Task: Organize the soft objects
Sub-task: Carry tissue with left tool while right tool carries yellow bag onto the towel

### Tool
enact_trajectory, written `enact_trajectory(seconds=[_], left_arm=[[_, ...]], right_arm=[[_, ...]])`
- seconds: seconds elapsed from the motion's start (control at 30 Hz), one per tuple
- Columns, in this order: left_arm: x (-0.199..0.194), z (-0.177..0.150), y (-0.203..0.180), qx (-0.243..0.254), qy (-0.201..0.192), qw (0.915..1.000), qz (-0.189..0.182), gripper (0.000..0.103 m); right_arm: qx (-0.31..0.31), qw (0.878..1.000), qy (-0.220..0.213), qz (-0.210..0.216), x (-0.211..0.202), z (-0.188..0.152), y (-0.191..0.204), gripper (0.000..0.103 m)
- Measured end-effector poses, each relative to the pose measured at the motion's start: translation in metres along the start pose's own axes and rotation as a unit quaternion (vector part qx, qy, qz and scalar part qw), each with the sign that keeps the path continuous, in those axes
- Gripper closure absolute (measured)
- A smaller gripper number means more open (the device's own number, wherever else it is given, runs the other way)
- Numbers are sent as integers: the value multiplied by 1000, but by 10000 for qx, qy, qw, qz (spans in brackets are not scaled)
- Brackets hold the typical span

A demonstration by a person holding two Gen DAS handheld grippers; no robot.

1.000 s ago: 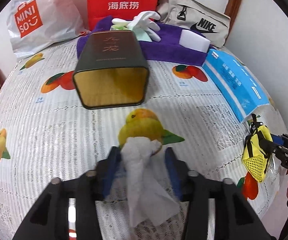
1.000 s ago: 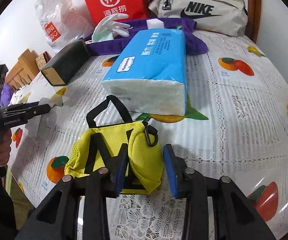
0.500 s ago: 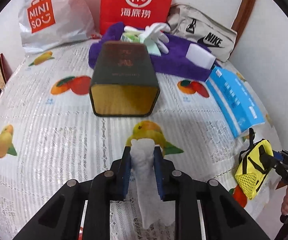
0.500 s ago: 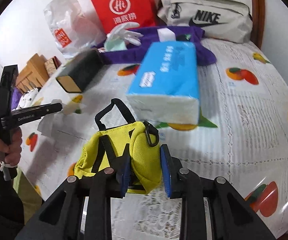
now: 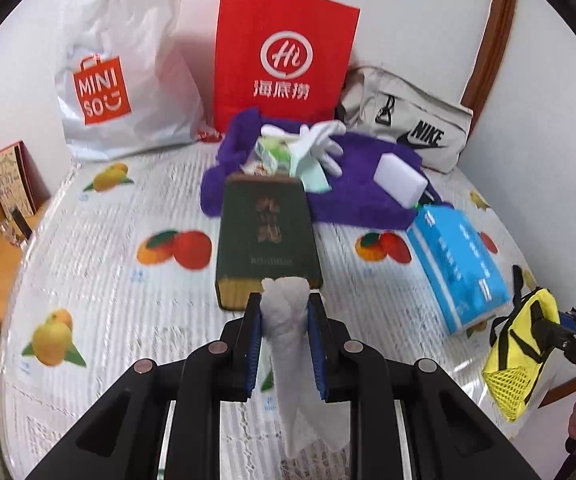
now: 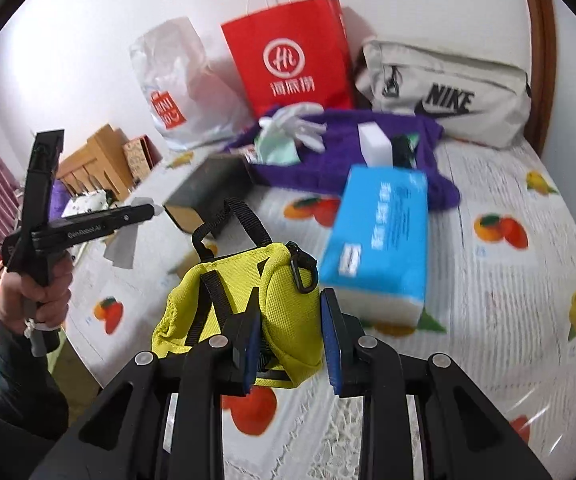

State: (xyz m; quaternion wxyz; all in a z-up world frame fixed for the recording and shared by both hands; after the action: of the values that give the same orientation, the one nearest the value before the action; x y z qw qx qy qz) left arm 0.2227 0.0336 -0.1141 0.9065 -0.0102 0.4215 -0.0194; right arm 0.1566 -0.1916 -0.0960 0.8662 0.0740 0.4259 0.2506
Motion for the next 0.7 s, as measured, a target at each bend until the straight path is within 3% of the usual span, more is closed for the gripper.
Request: enact_trajectory(seconds=[0.33, 0.7], left_arm=[[11, 49, 5, -84, -138, 9998, 63, 82], [57, 107, -2, -161, -23, 9997, -179, 82]], right_arm=[[-94, 9993, -342, -151, 7, 69, -21, 76], [18, 9979, -517, -379, 41, 139, -72, 76]])
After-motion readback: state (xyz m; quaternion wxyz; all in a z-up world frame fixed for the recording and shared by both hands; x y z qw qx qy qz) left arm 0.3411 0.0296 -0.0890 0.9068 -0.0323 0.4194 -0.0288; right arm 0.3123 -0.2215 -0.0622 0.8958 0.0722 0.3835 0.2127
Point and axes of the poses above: each gripper's, at about its wrist camera, not at the fingertips, and x roughly the way its jaws point, y to its left, z to its top, the point moved 7 cm from there along x, roughly the way its jaws point, and after that the axes turned 8 degrees about z, right-handed, at the moved point
